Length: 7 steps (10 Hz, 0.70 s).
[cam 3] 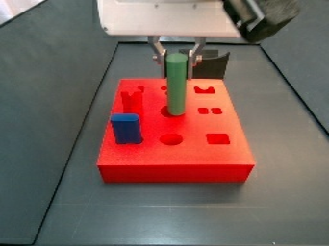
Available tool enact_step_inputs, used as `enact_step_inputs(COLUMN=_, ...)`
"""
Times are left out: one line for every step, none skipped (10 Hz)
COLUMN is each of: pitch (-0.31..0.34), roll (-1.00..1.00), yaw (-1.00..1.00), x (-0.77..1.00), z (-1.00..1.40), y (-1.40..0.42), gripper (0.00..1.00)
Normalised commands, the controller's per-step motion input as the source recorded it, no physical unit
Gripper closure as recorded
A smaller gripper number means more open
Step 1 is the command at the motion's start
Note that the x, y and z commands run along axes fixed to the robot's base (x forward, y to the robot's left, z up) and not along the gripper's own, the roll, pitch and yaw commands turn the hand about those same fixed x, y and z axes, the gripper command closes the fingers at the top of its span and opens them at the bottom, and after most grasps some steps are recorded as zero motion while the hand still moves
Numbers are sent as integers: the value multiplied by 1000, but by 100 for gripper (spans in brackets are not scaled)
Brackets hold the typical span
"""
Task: Pick up the round object. Move up. Move to above the board. Insert the round object.
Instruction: Insert the round object.
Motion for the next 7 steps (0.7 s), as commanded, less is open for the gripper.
enact_step_inputs(pitch=-19, roll=0, yaw=-146, x=-274, z=-146, y=0, gripper=100)
enact_step_inputs(pitch=-17, roll=0, yaw=-154, x=-251, z=-91, y=0, gripper=100)
enact_step_inputs(pitch=-23, roll=0, yaw=-89, x=-129, z=-111, y=0, gripper=100)
enact_step_inputs(pitch=0, roll=0, yaw=-57, x=0, z=-231, y=0, gripper=100)
enact_step_inputs(pitch=0, roll=0, yaw=-54, x=160, z=-343, y=0, gripper=100)
enact_step_inputs(pitch=0, roll=-31, yaw=-94, x=474, z=-449, y=0, gripper=100)
enact_step_inputs(pitch=0, roll=0, yaw=-71, x=406, z=-486, y=0, gripper=100)
